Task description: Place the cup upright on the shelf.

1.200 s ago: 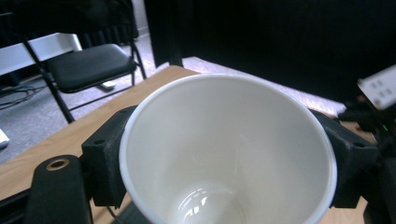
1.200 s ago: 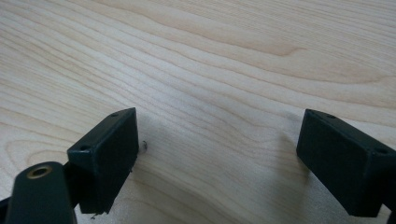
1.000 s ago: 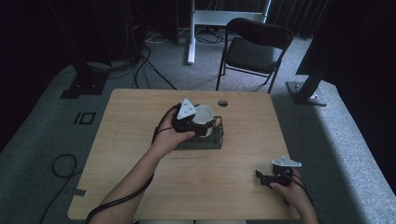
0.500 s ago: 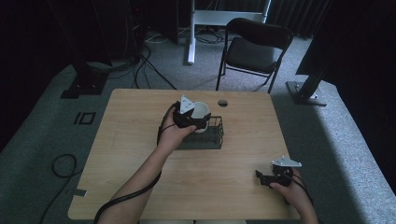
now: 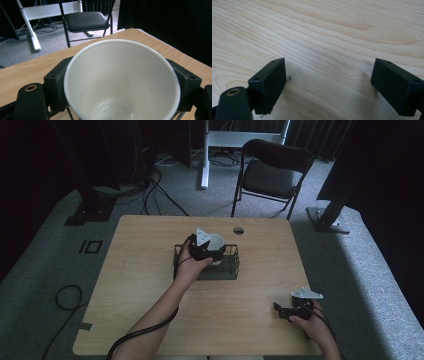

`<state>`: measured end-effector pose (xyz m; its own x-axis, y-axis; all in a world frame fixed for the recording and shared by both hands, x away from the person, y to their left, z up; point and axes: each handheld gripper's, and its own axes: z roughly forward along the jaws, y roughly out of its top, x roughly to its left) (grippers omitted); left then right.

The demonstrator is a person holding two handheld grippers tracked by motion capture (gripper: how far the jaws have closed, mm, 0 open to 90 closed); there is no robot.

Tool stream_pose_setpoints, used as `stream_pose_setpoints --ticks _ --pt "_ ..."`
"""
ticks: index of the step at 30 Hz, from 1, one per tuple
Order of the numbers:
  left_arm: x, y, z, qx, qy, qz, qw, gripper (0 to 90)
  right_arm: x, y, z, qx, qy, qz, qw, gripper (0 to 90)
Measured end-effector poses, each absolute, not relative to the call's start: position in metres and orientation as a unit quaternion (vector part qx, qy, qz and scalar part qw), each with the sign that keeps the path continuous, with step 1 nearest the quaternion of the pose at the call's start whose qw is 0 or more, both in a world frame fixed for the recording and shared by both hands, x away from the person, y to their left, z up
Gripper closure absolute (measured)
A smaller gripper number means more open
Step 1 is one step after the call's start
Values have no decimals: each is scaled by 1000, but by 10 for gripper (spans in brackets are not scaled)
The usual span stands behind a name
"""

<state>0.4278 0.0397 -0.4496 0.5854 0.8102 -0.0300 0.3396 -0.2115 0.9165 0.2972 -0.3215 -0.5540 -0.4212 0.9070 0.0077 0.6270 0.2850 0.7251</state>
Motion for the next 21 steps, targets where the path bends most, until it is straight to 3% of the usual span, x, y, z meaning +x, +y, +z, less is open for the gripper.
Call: stream_pose_setpoints --ticks 21 --pt "427 39 -465 748 383 234 490 204 297 -321 -554 496 774 335 209 124"
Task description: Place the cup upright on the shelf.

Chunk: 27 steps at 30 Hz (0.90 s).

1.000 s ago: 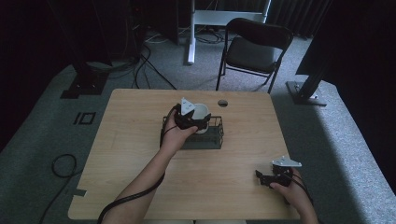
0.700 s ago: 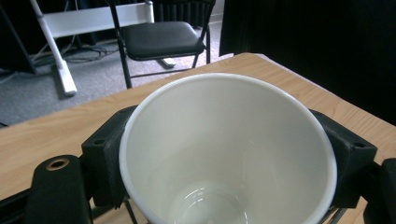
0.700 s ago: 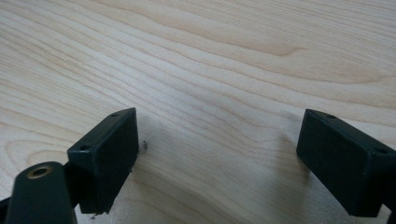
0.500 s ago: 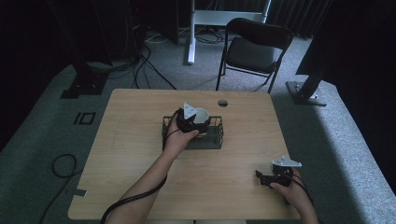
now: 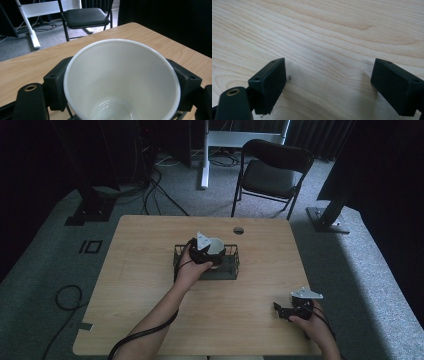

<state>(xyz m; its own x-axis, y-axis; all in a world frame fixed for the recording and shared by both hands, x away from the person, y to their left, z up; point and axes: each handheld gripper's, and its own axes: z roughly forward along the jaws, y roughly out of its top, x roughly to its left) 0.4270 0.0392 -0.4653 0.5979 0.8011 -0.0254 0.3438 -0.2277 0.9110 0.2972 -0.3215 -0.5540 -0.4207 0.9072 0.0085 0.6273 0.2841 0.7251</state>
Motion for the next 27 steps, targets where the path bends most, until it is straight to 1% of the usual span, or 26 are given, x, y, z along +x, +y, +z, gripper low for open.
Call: stream_pose_setpoints --ticks 4,7,10,17,27 --pt "427 38 -461 763 378 233 471 198 297 -321 -554 496 773 335 209 124" --pt "427 41 -458 765 378 228 470 143 297 -321 -554 496 774 335 209 124" --pt "427 45 -458 764 378 225 472 107 297 -321 -554 496 774 335 209 124" --pt "422 51 -456 764 374 219 479 99 297 -321 -554 496 774 335 209 124" --pt "413 60 -447 759 368 224 489 97 297 -321 -554 496 774 334 209 124"
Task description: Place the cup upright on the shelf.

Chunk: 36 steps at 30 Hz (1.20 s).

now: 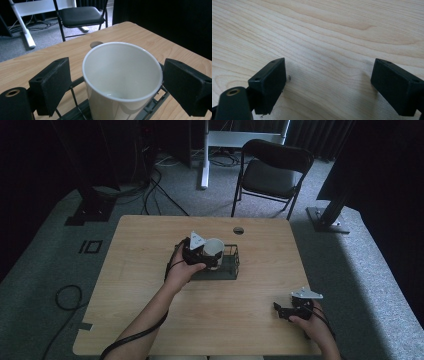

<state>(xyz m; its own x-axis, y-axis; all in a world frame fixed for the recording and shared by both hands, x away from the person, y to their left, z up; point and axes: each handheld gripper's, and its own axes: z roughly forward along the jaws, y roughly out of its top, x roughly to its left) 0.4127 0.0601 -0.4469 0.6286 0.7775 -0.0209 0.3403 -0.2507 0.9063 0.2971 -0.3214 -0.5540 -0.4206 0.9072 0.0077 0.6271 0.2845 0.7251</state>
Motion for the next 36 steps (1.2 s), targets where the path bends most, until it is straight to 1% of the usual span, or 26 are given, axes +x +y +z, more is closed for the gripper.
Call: stream_pose_setpoints --ticks 21,32,36 --pt "388 92 -437 753 365 232 495 89 297 -321 -554 496 774 334 209 124" --pt "373 114 -443 747 377 236 494 89 297 -321 -554 495 774 334 210 124" --pt "363 120 -446 752 375 235 489 88 297 -321 -554 496 774 334 210 124"
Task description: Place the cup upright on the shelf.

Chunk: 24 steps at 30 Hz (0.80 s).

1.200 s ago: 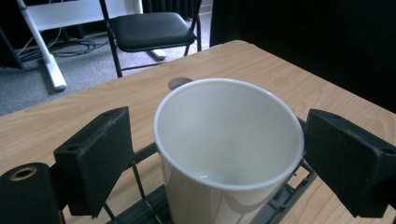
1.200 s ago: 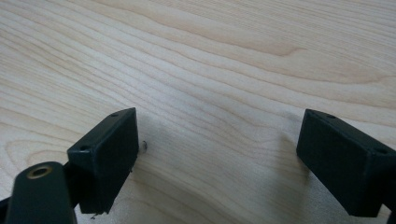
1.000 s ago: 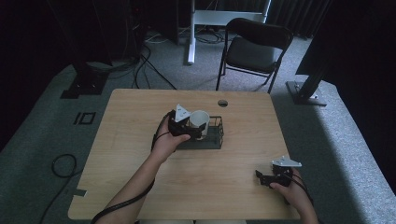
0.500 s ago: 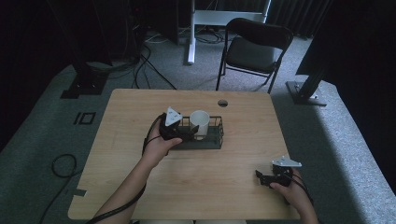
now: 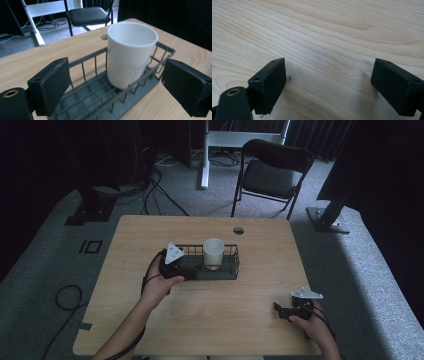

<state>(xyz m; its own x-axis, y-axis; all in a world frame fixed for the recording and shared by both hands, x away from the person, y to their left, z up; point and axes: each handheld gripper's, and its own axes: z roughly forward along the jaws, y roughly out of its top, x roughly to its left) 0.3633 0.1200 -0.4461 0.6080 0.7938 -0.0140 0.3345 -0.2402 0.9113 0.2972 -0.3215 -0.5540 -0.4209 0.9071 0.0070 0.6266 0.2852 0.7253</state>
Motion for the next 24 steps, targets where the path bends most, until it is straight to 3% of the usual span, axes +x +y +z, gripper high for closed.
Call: stream_pose_setpoints --ticks 24 --pt "316 156 -478 750 384 234 485 89 297 -321 -554 496 774 334 210 124"
